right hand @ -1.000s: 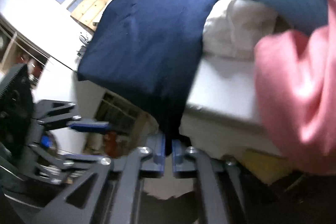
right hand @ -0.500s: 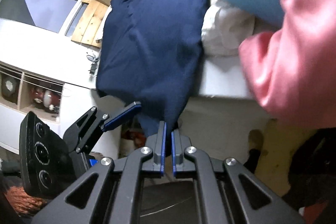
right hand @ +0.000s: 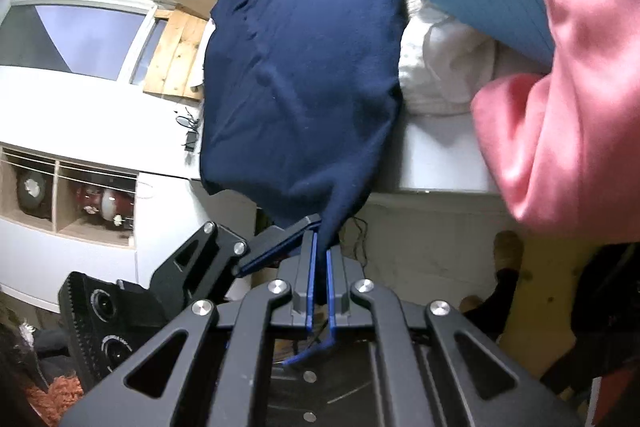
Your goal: Fold clothes
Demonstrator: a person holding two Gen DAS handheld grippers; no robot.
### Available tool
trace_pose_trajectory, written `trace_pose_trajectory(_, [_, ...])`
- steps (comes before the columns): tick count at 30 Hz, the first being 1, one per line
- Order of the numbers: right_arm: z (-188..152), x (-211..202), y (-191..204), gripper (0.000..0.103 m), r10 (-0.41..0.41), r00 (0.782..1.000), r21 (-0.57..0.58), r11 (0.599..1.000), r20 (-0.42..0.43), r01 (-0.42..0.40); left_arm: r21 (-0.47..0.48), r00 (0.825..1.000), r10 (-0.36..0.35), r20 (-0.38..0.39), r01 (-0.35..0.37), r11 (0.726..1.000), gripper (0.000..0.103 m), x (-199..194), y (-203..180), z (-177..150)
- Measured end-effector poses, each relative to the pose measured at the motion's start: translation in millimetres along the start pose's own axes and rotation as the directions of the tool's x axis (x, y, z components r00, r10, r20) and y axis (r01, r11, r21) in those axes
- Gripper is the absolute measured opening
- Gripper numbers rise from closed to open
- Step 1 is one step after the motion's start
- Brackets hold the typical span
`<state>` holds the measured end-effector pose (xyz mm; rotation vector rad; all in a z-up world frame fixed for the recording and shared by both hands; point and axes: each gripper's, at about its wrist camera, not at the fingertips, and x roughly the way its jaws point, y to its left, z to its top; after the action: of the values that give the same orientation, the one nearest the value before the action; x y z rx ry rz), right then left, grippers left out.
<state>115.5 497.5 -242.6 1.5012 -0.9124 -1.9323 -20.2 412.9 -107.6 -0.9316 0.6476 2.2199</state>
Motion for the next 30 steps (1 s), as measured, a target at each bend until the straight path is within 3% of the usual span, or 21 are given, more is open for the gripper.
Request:
trace_pose_trajectory(2, [-1,-2,3,0.005,-0.010,1.000,-0.009,1.000,-0.005,0.010,-0.019,1.000,-0.018,-0.012,0.017,1.000,0.042,2,5,-1])
trace_pose_trajectory(3, [-2,-3,5,0.006,-0.017,1.000,-0.015,1.000,-0.010,0.017,-0.025,0.999,-0.029,-0.021,0.028,0.999,0.024,4,8,-2])
trace_pose_trajectory(6, [-3,-11,11,0.008,-0.049,0.998,-0.035,0.998,-0.026,0.048,-0.038,0.996,-0.076,-0.048,0.074,0.996,0.008,9,16,-3])
trace_pose_trajectory(10, [3,-34,19,0.008,-0.147,0.988,-0.070,0.987,-0.038,0.145,-0.096,0.990,-0.130,-0.045,0.125,0.987,0.006,5,33,0])
trace_pose_trajectory(13, [34,-66,41,0.008,-0.218,0.975,-0.144,0.965,0.034,0.221,-0.157,0.985,-0.170,-0.022,0.165,0.974,0.006,-6,45,4])
trace_pose_trajectory(14, [53,-75,52,0.012,-0.222,0.973,-0.174,0.957,0.070,0.231,-0.172,0.983,-0.180,-0.015,0.175,0.969,0.006,-10,48,6])
trace_pose_trajectory(16, [95,-90,72,0.040,-0.226,0.964,-0.236,0.938,0.142,0.254,-0.190,0.979,-0.201,-0.013,0.195,0.962,0.006,-15,54,10])
trace_pose_trajectory(17, [121,-91,79,0.061,-0.227,0.958,-0.272,0.924,0.176,0.269,-0.203,0.977,-0.214,-0.011,0.207,0.957,0.006,-17,58,11])
trace_pose_trajectory(18, [151,-91,83,0.063,-0.238,0.947,-0.305,0.905,0.215,0.297,-0.232,0.972,-0.235,-0.004,0.228,0.946,0.006,-17,66,13])
trace_pose_trajectory(20, [220,-77,86,0.061,-0.281,0.923,-0.329,0.873,0.263,0.359,-0.271,0.966,-0.260,0.003,0.251,0.929,0.006,-17,77,16])
trace_pose_trajectory(21, [256,-66,83,0.051,-0.317,0.906,-0.334,0.853,0.282,0.402,-0.286,0.964,-0.267,0.003,0.256,0.923,0.006,-17,81,17])
trace_pose_trajectory(23, [328,-40,74,0.040,-0.402,0.859,-0.335,0.800,0.318,0.498,-0.314,0.960,-0.280,0.003,0.267,0.911,0.006,-16,89,19])
trace_pose_trajectory(25, [400,-10,45,0.040,-0.494,0.817,-0.286,0.770,0.299,0.570,-0.343,0.956,-0.292,0.003,0.275,0.898,0.006,-16,97,21])
trace_pose_trajectory(27, [451,13,13,0.040,-0.553,0.789,-0.220,0.762,0.268,0.609,-0.378,0.957,-0.292,-0.003,0.269,0.886,0.006,-12,104,20])
trace_pose_trajectory(30, [497,38,-17,0.041,-0.611,0.751,-0.160,0.739,0.250,0.654,-0.431,0.957,-0.291,-0.011,0.258,0.865,0.006,-7,114,19])
